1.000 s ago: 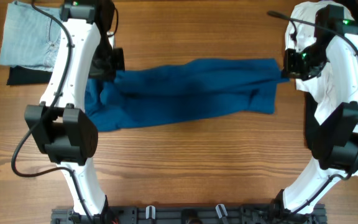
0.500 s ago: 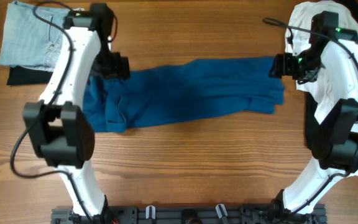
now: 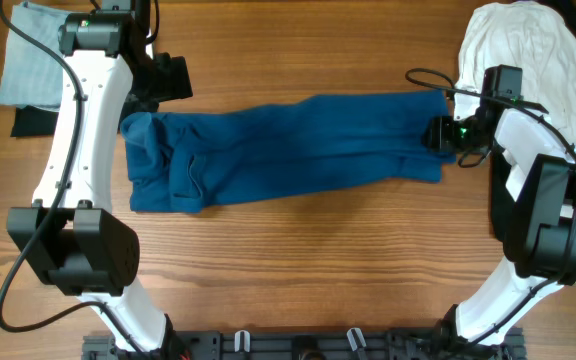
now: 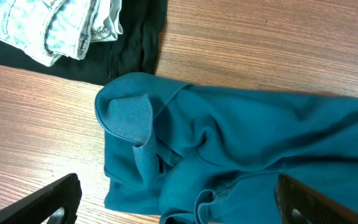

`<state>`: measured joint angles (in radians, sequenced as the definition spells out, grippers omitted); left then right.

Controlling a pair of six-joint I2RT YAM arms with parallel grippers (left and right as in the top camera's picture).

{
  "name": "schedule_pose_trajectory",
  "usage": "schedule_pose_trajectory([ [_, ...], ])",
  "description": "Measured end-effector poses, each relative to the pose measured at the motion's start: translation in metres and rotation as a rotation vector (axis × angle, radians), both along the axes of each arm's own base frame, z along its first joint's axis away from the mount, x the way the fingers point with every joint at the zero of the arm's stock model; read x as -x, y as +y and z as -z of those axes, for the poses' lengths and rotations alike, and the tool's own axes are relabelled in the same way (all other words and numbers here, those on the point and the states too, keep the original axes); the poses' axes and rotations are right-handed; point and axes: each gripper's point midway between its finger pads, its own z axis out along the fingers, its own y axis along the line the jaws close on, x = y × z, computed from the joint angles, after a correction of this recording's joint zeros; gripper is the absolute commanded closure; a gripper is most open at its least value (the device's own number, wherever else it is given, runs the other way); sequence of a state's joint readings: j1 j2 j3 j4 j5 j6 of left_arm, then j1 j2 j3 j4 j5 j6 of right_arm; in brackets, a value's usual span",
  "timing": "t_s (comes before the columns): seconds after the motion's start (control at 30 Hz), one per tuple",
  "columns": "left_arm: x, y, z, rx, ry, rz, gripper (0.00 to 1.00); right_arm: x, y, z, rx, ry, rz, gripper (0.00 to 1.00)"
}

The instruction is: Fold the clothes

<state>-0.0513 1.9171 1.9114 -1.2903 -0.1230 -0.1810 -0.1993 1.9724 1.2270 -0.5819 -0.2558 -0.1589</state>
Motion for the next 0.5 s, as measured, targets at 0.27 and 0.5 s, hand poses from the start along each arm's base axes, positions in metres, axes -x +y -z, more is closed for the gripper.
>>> schedule_pose_trajectory([
  [0.27,0.0,0.0,0.0,0.001,0.0,0.0,0.0,0.011,0.056,0.003,-0.209,0.053,0.015,0.96],
  [0.5,0.001,0.0,0.0,0.0,0.002,0.0,0.0,-0.013,-0.05,-0.052,-0.222,0.046,0.238,0.96],
])
